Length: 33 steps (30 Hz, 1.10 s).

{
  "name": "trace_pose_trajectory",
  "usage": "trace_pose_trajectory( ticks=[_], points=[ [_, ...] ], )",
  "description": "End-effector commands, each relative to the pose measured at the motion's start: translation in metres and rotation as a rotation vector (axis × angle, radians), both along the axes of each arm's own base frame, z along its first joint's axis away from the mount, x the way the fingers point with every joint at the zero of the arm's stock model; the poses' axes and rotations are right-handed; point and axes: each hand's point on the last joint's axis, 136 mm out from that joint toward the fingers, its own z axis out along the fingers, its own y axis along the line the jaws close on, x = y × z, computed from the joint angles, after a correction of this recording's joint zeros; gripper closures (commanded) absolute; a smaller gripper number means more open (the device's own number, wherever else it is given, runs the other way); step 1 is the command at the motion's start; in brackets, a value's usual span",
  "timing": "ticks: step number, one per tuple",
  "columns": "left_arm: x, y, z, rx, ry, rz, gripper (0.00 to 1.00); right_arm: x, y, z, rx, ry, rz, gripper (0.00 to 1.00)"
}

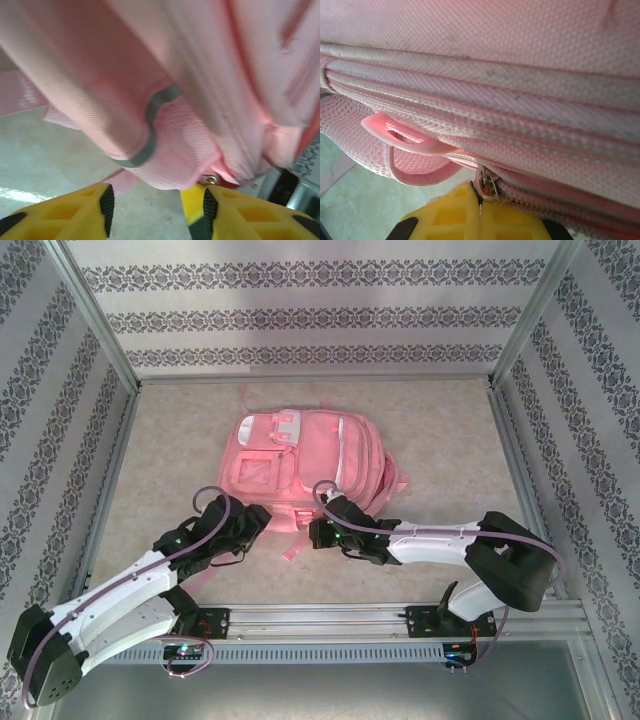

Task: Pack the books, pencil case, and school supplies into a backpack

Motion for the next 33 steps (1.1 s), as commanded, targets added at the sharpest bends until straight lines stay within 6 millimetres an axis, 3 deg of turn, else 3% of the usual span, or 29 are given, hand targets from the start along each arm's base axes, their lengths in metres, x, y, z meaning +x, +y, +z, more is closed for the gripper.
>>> trace_pose_trajectory(
  ticks=[1, 11, 19, 22, 33],
  points=[
    [0.002, -0.007, -0.008, -0.040, 0.047, 0.044, 0.46, 0.008, 0.009, 0.011, 0.059, -0.028, -0.009, 1.00],
    [0.032, -0.010, -0.019, 0.049, -0.004, 0.078, 0.47, 0.005, 0.009, 0.006, 0.059, -0.019, 0.000, 1.00],
    [0.040, 0.014, -0.025, 0.135, -0.010, 0.155, 0.87, 0.005, -0.010, 0.001, -0.037, -0.042, -0.012, 1.00],
    [0.039, 0.026, -0.020, 0.161, -0.026, 0.181, 0.95, 0.004, -0.018, -0.002, -0.089, -0.051, -0.009, 1.00],
    [0.037, 0.045, -0.015, 0.210, -0.041, 0.208, 1.00, 0.001, -0.047, -0.005, -0.185, -0.075, -0.026, 1.00]
  ],
)
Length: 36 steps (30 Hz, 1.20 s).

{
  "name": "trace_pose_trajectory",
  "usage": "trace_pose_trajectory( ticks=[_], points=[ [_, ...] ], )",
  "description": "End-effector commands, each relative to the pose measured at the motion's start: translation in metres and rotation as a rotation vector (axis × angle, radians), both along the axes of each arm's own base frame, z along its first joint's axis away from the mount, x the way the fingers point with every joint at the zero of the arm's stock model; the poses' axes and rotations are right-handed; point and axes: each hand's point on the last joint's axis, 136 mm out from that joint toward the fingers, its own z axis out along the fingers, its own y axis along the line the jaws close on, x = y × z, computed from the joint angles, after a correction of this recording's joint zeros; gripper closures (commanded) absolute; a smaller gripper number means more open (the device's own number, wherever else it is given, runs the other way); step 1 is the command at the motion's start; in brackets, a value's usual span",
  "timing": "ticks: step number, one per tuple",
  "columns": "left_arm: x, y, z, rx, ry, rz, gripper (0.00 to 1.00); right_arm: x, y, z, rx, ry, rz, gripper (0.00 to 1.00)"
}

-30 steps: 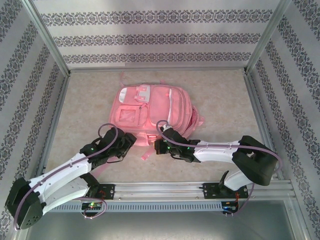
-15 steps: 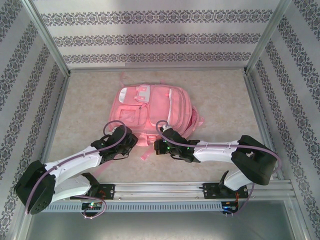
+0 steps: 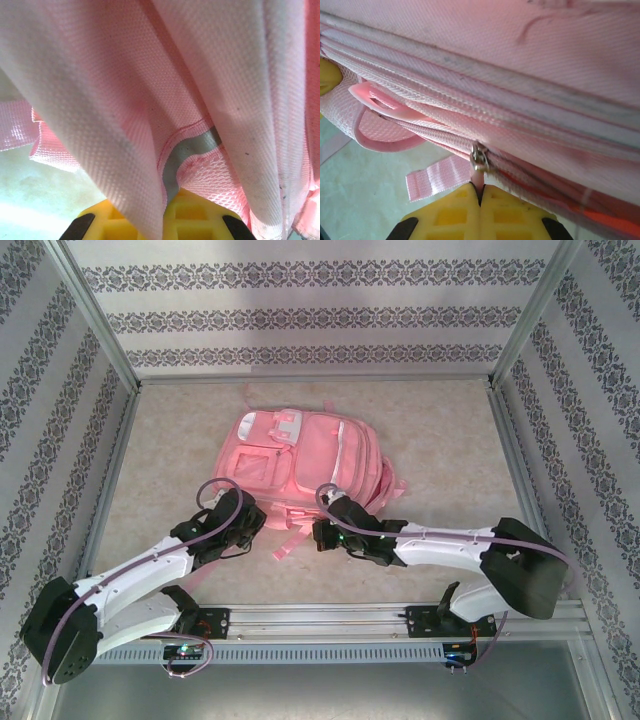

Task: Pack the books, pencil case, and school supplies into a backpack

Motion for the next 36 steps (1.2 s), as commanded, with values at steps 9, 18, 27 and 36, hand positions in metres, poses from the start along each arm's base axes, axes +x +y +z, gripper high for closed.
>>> trace_pose_trajectory(
  ticks=[9, 18, 27, 36],
  points=[
    [0.012, 0.012, 0.011, 0.057, -0.033, 0.035, 1.00, -0.002, -0.027, 0.007, -0.081, -0.061, 0.021, 0.82],
    [0.018, -0.001, 0.023, 0.010, -0.055, 0.006, 1.00, -0.018, -0.011, 0.038, -0.149, -0.107, 0.056, 0.52],
    [0.027, -0.027, 0.036, -0.042, -0.063, -0.029, 1.00, -0.006, -0.008, 0.029, -0.367, -0.098, -0.086, 0.60],
    [0.032, -0.040, 0.049, -0.041, -0.084, -0.048, 1.00, -0.004, -0.014, 0.013, -0.586, -0.065, -0.163, 0.70]
  ],
)
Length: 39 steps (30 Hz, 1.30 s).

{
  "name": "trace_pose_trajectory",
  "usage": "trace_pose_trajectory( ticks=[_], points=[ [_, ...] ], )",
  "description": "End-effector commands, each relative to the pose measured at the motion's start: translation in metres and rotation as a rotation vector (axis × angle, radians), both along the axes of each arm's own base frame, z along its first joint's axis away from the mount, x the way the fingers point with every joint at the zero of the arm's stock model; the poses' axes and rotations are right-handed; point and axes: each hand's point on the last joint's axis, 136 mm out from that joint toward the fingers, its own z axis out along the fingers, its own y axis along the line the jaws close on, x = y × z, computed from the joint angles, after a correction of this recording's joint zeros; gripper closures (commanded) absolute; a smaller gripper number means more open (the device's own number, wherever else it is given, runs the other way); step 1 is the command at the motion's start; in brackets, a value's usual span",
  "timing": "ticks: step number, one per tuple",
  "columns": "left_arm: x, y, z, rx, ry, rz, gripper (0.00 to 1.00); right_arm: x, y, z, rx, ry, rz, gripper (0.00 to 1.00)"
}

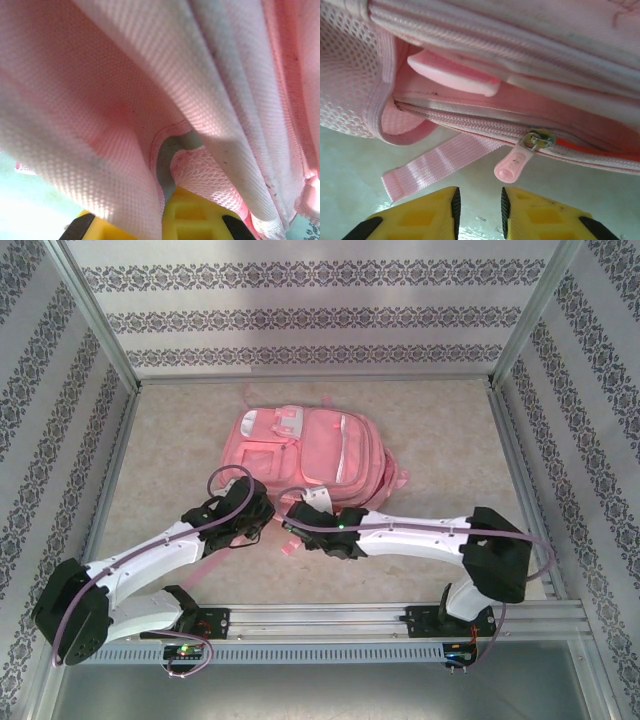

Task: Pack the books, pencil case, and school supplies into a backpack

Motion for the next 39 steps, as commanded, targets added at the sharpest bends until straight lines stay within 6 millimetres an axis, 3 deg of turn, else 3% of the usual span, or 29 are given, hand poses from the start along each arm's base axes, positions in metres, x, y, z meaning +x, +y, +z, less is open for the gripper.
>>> trace_pose_trajectory(
  ticks=[1, 6, 11, 21, 34, 39],
  points=[
    [0.017, -0.016, 0.035, -0.062, -0.097, 0.006, 1.00, 0.002, -0.019, -0.002, -0.148, -0.020, -0.073, 0.69],
    [0.017, -0.021, 0.035, -0.067, -0.096, 0.001, 1.00, 0.011, -0.035, -0.001, -0.328, -0.055, -0.125, 0.52],
    [0.017, -0.023, 0.036, -0.078, -0.095, 0.010, 1.00, 0.015, -0.031, 0.002, -0.461, -0.106, -0.106, 0.50],
    [0.020, -0.026, 0.047, -0.101, -0.115, 0.011, 1.00, 0.023, -0.030, -0.015, -0.575, -0.137, -0.093, 0.46],
    [0.019, -0.021, 0.051, -0.104, -0.130, 0.027, 1.00, 0.020, -0.033, -0.043, -0.546, -0.110, -0.065, 0.68],
    [0.019, -0.020, 0.052, -0.100, -0.131, 0.028, 1.00, 0.022, -0.035, -0.038, -0.512, -0.128, -0.064, 0.82]
  ],
)
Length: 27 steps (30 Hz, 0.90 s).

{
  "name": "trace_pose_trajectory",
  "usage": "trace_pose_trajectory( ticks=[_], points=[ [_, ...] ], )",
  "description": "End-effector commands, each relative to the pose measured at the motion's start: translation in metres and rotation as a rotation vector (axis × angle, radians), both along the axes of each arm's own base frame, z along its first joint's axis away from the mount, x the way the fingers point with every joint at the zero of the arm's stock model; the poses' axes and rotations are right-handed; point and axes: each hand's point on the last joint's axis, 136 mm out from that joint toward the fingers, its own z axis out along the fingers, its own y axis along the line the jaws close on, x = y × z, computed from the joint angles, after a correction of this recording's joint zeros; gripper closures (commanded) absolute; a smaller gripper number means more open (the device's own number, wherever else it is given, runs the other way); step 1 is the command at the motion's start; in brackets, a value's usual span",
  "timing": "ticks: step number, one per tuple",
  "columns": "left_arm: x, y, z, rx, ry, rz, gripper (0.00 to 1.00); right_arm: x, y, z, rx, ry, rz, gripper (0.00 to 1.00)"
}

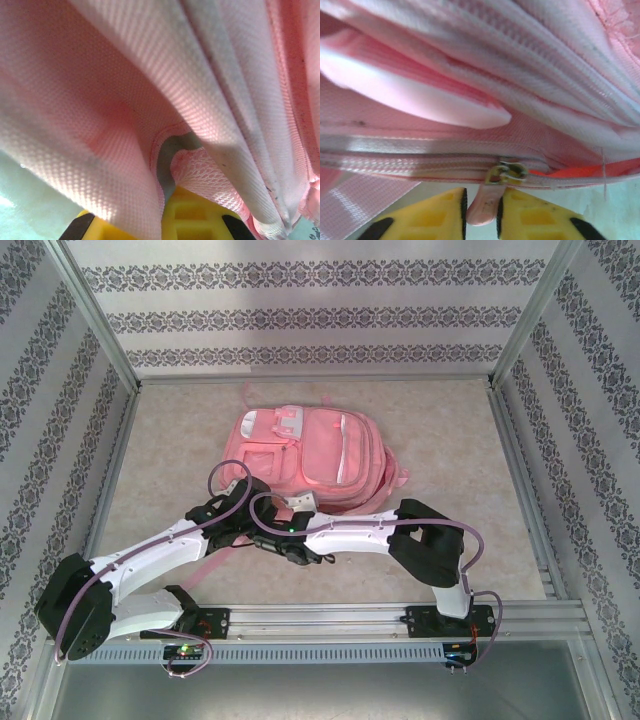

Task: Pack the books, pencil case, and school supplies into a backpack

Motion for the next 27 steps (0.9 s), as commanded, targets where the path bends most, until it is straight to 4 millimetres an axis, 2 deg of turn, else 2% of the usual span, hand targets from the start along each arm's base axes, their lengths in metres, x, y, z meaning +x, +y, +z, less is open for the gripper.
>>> trace_pose_trajectory(
  ticks=[1, 6, 10, 21, 27],
  points=[
    [0.021, -0.017, 0.056, -0.101, -0.163, 0.019, 1.00, -0.001, -0.009, -0.004, -0.027, 0.023, 0.031, 0.84],
    [0.020, -0.014, 0.056, -0.087, -0.167, 0.022, 1.00, 0.000, -0.013, 0.014, 0.020, -0.013, 0.039, 0.95],
    [0.020, -0.011, 0.057, -0.066, -0.172, 0.023, 1.00, -0.003, -0.008, 0.020, 0.120, 0.003, 0.069, 0.96],
    [0.019, -0.002, 0.054, -0.008, -0.175, 0.021, 1.00, -0.015, 0.006, 0.003, 0.627, 0.218, 0.151, 1.00],
    [0.016, 0.006, 0.050, 0.016, -0.171, 0.030, 1.00, -0.013, -0.007, 0.001, 0.720, 0.247, 0.145, 1.00]
  ],
)
